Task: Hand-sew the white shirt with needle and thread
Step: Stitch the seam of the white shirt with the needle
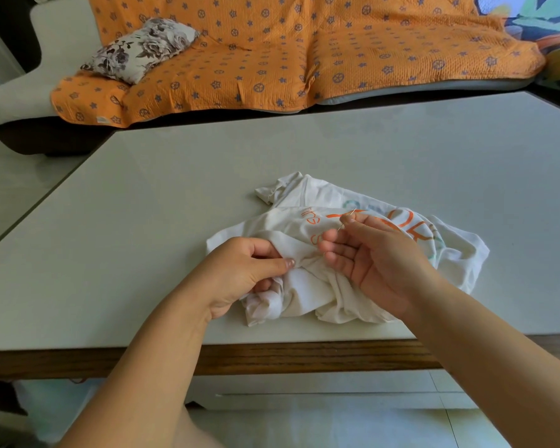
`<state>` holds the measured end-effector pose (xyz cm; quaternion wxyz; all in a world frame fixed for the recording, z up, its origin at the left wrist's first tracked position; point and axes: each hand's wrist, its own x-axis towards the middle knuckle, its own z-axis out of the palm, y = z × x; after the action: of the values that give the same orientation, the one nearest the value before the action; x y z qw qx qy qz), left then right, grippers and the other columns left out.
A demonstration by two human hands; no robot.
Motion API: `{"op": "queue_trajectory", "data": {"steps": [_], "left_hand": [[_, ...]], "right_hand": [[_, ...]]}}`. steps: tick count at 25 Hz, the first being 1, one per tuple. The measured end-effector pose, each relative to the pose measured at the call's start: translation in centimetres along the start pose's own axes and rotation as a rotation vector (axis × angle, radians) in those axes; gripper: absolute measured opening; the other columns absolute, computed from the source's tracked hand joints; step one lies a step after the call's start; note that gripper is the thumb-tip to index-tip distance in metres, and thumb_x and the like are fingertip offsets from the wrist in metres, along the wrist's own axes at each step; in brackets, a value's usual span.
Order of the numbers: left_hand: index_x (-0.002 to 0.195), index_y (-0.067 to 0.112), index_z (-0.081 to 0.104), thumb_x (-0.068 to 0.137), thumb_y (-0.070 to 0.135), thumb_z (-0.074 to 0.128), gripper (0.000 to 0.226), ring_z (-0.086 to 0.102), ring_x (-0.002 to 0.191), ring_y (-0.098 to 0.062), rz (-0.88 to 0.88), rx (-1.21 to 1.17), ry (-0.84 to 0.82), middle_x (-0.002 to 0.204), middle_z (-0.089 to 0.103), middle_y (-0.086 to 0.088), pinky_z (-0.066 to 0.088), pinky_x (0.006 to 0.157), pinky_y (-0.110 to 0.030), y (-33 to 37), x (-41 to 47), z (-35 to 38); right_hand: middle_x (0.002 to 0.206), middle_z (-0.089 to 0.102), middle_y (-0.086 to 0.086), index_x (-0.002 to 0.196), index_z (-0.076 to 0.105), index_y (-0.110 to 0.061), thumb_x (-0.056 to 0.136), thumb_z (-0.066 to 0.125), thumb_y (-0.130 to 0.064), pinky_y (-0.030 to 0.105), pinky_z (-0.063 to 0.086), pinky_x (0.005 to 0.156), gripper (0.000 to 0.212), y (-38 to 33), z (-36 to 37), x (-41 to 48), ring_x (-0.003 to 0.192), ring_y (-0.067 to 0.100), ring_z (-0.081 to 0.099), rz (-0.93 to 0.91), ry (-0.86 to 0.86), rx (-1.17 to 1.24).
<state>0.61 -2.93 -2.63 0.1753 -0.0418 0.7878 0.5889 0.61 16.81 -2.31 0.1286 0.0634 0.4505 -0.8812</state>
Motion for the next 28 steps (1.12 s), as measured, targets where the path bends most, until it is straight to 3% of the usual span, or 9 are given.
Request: {"op": "queue_trajectory", "data": {"steps": [5,11,14,16,17,20,22,25,28], "left_hand": [[0.088,-0.003,0.070,0.088,0.004,0.068,0.008,0.059,0.072,-0.019,-0.012,-0.083,-0.019,0.081,0.065,-0.015,0.051,0.071,-0.029,-0.5,0.3,-0.4],[0.080,0.005,0.072,0.086,0.008,0.071,0.008,0.057,0.060,-0.012,-0.035,-0.047,0.037,0.065,0.064,-0.004,0.048,0.062,-0.024,-0.4,0.6,0.1],[0.075,0.013,0.073,0.083,0.033,0.076,0.021,0.051,0.048,-0.006,0.073,0.113,0.246,0.059,0.062,0.001,0.043,0.050,-0.021,0.7,-0.5,0.6],[0.067,0.014,0.070,0.082,0.056,0.064,0.046,0.054,0.045,-0.008,0.270,0.353,0.467,0.054,0.062,-0.001,0.041,0.046,-0.021,1.8,-2.2,1.3],[0.066,0.014,0.071,0.084,0.064,0.053,0.056,0.058,0.050,-0.009,0.300,0.346,0.462,0.056,0.066,-0.002,0.043,0.050,-0.021,2.6,-2.9,2.0],[0.099,0.012,0.078,0.087,0.070,0.034,0.074,0.070,0.084,-0.015,0.012,-0.239,-0.100,0.090,0.077,-0.004,0.049,0.078,-0.029,3.8,-3.7,4.5],[0.111,0.008,0.073,0.089,0.062,0.042,0.066,0.067,0.087,-0.019,-0.125,-0.602,-0.328,0.088,0.075,-0.005,0.043,0.089,-0.037,3.6,-3.4,4.9],[0.091,0.017,0.071,0.084,0.033,0.060,0.021,0.067,0.065,-0.012,-0.133,-0.841,-0.183,0.065,0.066,0.005,0.054,0.069,-0.029,3.1,-2.6,3.4],[0.089,0.017,0.069,0.091,0.020,0.058,0.012,0.060,0.051,-0.007,-0.108,-0.808,-0.011,0.060,0.057,0.006,0.056,0.057,-0.025,2.4,-2.0,1.7]], "right_hand": [[0.060,0.065,0.006,0.083,0.052,-0.010,0.101,0.043,-0.010,0.021,0.055,0.051,0.021,-2.8,-1.7,0.7,0.054,0.015,0.067,-0.051,0.129,0.181],[0.063,0.064,0.007,0.083,0.052,-0.009,0.099,0.047,-0.008,0.021,0.055,0.053,0.017,-4.6,-4.0,1.1,0.056,0.016,0.068,-0.132,0.249,0.291],[0.059,0.064,0.007,0.086,0.052,-0.008,0.100,0.046,-0.007,0.022,0.056,0.053,0.014,-4.0,-3.4,0.8,0.057,0.018,0.070,-0.129,0.249,0.265],[0.058,0.065,0.008,0.090,0.051,-0.006,0.100,0.044,-0.006,0.023,0.057,0.054,0.012,-3.9,-2.3,0.1,0.058,0.020,0.071,-0.135,0.211,0.220],[0.059,0.065,0.009,0.090,0.051,-0.006,0.100,0.044,-0.006,0.024,0.058,0.055,0.012,-3.9,-1.6,-0.5,0.059,0.021,0.071,-0.143,0.176,0.186],[0.065,0.066,0.015,0.091,0.051,-0.007,0.098,0.045,-0.004,0.029,0.059,0.055,0.009,-3.0,1.0,-2.8,0.061,0.027,0.070,-0.142,-0.007,-0.007],[0.070,0.067,0.018,0.092,0.053,-0.007,0.096,0.048,-0.005,0.034,0.056,0.057,0.006,-2.2,2.1,-4.3,0.061,0.029,0.069,-0.052,-0.204,-0.226],[0.070,0.066,0.018,0.093,0.058,-0.008,0.096,0.054,-0.010,0.030,0.057,0.056,0.005,-1.8,1.7,-5.0,0.062,0.029,0.068,0.118,-0.344,-0.529],[0.063,0.061,0.011,0.091,0.060,-0.011,0.094,0.057,-0.012,0.024,0.050,0.044,0.005,-2.1,0.4,-3.8,0.050,0.022,0.062,0.151,-0.137,-0.547]]}}
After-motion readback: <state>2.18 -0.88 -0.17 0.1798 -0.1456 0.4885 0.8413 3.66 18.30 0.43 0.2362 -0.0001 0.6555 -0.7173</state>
